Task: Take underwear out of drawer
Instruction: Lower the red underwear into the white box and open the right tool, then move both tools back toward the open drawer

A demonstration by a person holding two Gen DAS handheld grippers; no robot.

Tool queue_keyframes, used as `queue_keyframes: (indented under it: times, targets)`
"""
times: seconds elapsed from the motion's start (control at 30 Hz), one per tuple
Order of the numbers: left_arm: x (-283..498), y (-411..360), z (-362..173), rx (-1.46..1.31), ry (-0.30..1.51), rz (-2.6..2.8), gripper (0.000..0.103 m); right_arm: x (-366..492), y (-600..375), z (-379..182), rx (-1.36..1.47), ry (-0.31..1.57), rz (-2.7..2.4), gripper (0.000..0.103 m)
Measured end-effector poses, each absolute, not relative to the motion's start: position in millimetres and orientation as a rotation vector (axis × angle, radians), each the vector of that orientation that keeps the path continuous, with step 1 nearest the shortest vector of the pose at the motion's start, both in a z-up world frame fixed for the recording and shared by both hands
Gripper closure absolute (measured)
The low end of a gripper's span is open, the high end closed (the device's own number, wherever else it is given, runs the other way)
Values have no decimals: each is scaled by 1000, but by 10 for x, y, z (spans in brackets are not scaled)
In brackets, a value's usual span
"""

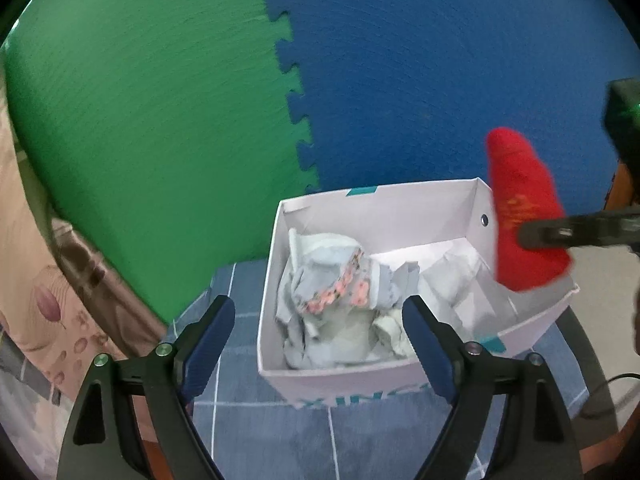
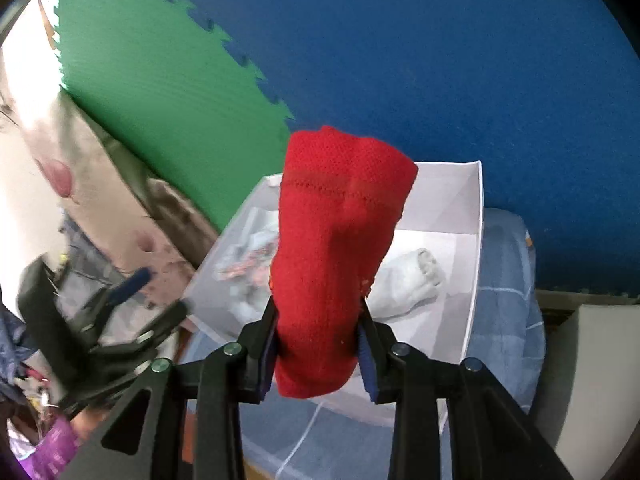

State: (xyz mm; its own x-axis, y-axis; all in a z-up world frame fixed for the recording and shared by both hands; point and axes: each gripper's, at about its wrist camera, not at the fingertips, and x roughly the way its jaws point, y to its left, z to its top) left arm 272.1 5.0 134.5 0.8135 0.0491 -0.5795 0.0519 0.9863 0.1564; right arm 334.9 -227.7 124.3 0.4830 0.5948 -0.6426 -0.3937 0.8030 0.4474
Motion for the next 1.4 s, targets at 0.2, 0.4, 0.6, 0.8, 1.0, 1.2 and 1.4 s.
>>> queue_keyframes:
  times: [0.2,0.4,0.6,0.8,1.0,1.2,1.4]
  targets:
    - [2353,306,1261,105,625,4,16,3616,-2156,1076,223,898,531,60]
    - [1876,577,1072,59,651,41,15,3421,-2390,1213,324,788,557,59]
    - [1374,796,797,50,685,64,11,2188,-2564,1373,327,616,783,46]
    - [1047,770,362,115,768,41,10,1153,-2542,616,254,801,793,37]
    - [976,493,3,200,819,-47,10,936,-2568,-207,411,1033,754,37]
    - [1003,317,-427,244,919,-89,10,1121,-2091,-875,360,1327,633,37]
    - [994,343,-600,261,955,-74,10,1310,-1680,-1229,308,1427,580,37]
